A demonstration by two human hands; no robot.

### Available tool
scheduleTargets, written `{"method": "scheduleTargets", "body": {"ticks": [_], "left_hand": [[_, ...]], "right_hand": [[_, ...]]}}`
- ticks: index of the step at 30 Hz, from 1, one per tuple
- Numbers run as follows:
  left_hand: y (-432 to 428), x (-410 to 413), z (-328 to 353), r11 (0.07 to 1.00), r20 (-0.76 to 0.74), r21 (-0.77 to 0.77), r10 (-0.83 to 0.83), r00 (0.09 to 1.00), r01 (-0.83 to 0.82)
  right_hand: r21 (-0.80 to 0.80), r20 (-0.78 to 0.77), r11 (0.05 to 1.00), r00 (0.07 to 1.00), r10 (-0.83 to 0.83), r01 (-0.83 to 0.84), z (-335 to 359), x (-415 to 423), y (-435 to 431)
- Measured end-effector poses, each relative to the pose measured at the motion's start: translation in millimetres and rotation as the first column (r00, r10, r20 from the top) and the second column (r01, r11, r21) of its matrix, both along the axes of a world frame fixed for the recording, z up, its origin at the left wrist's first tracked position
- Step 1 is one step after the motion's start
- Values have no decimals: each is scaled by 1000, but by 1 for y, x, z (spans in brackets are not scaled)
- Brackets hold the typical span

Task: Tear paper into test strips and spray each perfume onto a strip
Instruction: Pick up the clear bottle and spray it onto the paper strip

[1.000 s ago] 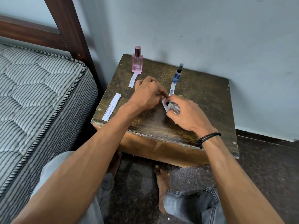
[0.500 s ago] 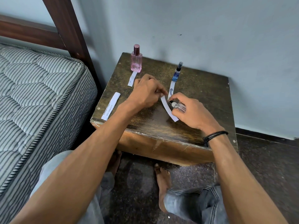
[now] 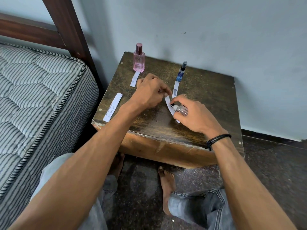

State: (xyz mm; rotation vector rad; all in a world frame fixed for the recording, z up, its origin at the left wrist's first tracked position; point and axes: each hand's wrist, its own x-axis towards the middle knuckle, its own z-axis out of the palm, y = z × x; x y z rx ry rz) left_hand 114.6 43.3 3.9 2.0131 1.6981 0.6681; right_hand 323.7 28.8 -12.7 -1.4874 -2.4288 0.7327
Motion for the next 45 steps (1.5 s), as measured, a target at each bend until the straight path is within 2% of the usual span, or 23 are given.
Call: {"method": "scheduleTargets", "body": {"ticks": [12,18,25,32,38,42,45], "left_hand": [[0,-2,0,1000,18,1,6,1000,-6],[3,-4,0,1000,16,5,22,1000,-22],[3,-4,0,1000,34,12,19,999,-19],[1,-4,3,999,77,32,-7,997,5],[1,-6,5,999,94,42,-16,995,12],[1,-7,6,999,107,51,-10,994,4],[1,-7,6,998,101,63,-14,995,8]], "right_hand": [[-5,22,1000,999,-24,24,5,-2,-1],[-108,-57,994,998,-26,19,8,11,0],[-76,-118,997,993,-23,14,6,7,1],[-26,-37,1000,999,5,-6,6,-1,-1],[-127,43,992,999,14,-8,13,8,1],[-233,-20,972,1000,17,-21,21,17,0],[-212,-102,977,995,-21,-1,27,20,-1]]}}
